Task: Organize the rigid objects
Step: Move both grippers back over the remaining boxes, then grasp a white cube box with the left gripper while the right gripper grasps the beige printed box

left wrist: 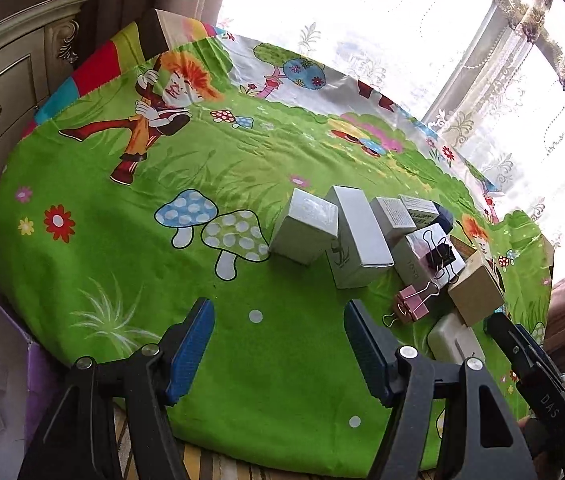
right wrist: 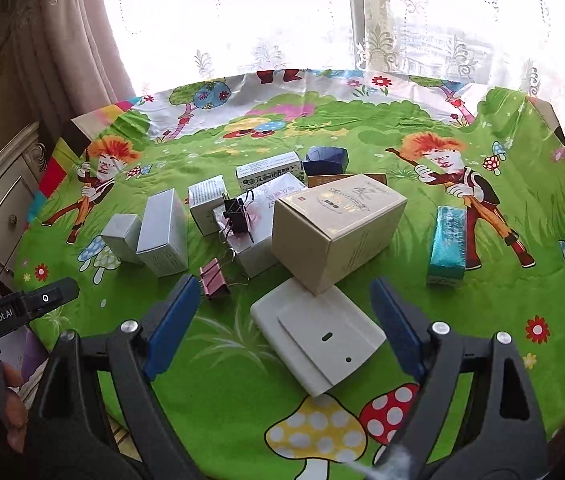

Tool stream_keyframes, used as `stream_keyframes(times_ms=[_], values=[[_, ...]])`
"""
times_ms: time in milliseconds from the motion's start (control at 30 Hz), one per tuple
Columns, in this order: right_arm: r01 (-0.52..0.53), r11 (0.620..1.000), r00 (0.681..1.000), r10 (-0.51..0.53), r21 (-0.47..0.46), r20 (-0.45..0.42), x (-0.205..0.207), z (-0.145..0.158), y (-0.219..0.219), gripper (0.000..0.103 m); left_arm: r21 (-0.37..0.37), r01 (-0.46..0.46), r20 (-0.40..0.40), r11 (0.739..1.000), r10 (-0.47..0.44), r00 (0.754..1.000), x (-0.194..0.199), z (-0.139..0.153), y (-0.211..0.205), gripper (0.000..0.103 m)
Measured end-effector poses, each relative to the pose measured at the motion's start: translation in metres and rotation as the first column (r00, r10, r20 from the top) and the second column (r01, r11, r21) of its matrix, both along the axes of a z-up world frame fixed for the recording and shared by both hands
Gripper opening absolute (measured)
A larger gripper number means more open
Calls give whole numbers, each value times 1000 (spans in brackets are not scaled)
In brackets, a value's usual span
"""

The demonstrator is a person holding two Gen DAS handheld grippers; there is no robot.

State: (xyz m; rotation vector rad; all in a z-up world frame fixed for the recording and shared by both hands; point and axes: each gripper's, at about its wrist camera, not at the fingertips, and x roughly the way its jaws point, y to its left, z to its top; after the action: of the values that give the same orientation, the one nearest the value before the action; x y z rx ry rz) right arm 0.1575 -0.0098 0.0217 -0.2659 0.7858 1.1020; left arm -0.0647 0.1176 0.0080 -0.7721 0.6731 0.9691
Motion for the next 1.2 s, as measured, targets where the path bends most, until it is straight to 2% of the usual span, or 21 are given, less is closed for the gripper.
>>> stream_keyframes(times_ms=[167,400,500,667,967,1100,1200], values=[[90,991,995,-85,99,-53,15,5,-10,90,48,65,-60,997,-62,996,27,2,12,68],[259,949,963,-238,182,-126,41,7,-21,91,97,69,-117,993,-58,991,44,-2,40,70],[307,932,950,-288,194,-118,44,10,-17,92,101,70,-113,992,-59,992,45,-6,49,70],[337,926,941,-322,173,-106,42,12,-1,95,104,88,-118,991,-76,990,48,-13,53,70],[389,919,921,-387,55,-55,42,1,26,95,109,121,-147,987,-104,984,53,-26,57,69],[418,908,908,-418,-4,-31,44,-4,36,95,91,119,-140,989,-106,984,49,-33,58,52],[422,906,906,-422,-37,-23,44,-9,44,95,87,110,-135,990,-98,986,46,-36,59,46]])
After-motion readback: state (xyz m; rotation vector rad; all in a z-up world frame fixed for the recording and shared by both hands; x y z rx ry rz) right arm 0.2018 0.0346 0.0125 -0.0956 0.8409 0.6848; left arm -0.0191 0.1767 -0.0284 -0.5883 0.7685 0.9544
